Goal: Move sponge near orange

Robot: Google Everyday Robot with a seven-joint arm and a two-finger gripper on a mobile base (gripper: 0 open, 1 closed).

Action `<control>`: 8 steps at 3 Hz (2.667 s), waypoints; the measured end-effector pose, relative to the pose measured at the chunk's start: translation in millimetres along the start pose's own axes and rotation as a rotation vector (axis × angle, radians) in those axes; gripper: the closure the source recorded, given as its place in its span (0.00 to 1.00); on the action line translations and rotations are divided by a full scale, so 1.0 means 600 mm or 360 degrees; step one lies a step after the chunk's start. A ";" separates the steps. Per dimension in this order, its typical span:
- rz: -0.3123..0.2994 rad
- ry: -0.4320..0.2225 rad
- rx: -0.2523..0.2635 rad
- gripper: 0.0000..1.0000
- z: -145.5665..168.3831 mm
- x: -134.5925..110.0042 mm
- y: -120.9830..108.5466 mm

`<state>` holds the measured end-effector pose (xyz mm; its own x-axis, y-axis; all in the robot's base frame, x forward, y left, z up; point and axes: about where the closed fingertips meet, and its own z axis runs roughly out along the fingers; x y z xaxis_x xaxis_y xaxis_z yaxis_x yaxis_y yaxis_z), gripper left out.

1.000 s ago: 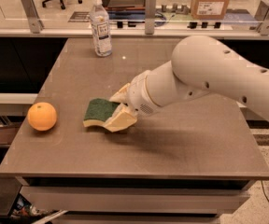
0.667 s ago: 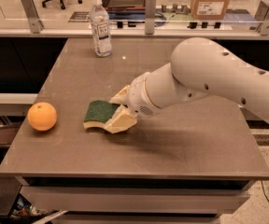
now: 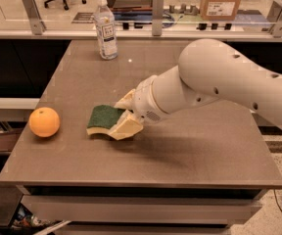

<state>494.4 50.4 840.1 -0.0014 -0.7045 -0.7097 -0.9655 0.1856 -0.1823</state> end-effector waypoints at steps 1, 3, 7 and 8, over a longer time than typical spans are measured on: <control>-0.0006 0.0001 -0.0001 0.36 0.000 -0.003 0.002; -0.0020 0.0002 -0.0003 0.00 0.000 -0.009 0.006; 0.0090 0.0041 0.0142 0.00 -0.121 0.045 -0.086; 0.0121 0.0043 0.0249 0.00 -0.187 0.072 -0.128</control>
Offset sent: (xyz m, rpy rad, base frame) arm -0.0008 0.0011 0.0007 -0.0011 -0.0017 0.0024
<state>539.6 -71.0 899.7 -0.0818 -0.7023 -0.7071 -0.9102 0.3417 -0.2340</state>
